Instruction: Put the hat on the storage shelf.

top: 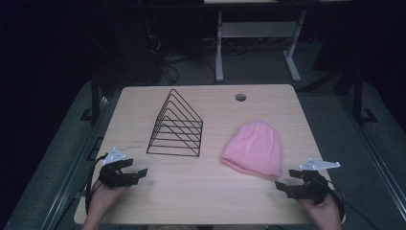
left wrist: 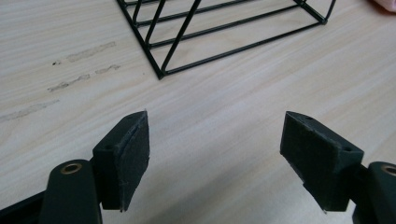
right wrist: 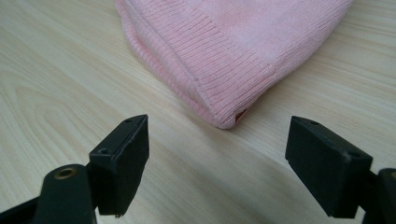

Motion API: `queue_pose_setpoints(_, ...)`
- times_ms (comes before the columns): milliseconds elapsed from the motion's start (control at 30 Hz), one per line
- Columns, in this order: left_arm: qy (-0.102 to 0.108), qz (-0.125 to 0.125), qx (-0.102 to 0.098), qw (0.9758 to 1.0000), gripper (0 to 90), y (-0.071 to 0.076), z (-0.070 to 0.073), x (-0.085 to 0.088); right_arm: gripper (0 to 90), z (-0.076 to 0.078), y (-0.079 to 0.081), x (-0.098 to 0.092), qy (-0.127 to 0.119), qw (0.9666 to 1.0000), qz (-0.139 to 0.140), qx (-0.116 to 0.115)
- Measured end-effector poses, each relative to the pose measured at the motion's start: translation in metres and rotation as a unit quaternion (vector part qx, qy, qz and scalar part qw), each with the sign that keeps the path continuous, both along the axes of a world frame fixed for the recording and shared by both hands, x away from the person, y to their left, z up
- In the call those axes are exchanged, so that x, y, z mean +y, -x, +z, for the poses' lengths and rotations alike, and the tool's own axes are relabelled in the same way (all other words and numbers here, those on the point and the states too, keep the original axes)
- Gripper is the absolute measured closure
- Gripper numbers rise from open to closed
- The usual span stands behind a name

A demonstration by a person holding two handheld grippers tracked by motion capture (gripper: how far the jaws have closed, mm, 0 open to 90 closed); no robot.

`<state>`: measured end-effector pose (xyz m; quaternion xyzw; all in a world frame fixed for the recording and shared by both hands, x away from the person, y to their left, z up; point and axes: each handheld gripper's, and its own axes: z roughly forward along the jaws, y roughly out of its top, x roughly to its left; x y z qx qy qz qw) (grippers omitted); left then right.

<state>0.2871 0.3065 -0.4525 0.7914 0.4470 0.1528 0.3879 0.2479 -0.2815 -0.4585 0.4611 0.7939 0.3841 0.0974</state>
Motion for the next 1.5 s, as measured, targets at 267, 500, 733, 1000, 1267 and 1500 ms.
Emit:
queue_pose_setpoints(267, -0.011, -0.013, 0.001, 0.9999, 24.2, -0.005, -0.001, -0.005, 20.1, 0.000, 0.000, -0.001, -0.002, 1.0000, -0.001, -0.006)
queue_pose_setpoints(500, 0.000, -0.002, -0.005, 1.0000, 24.2, -0.003, 0.001, 0.000, 19.0, 0.012, -0.003, 0.003, -0.012, 0.9999, 0.006, -0.011)
queue_pose_setpoints(733, 0.012, 0.003, -0.002, 0.9999, 24.2, -0.005, -0.001, 0.003, 18.3, 0.028, -0.016, 0.007, -0.028, 0.9993, 0.021, -0.010)
queue_pose_setpoints(1000, 0.009, -0.004, 0.002, 0.9999, 23.8, -0.010, -0.005, 0.008, 18.6, 0.040, -0.051, 0.015, -0.014, 0.9992, 0.037, 0.009)
queue_pose_setpoints(1267, 0.014, 0.001, 0.001, 0.9999, 23.8, -0.010, -0.004, 0.011, 18.8, 0.044, -0.077, 0.018, -0.006, 0.9990, 0.035, 0.028)
queue_pose_setpoints(1500, 0.007, -0.002, 0.001, 1.0000, 23.8, -0.007, -0.003, 0.012, 18.7, 0.048, -0.096, 0.019, -0.005, 0.9987, 0.035, 0.036)
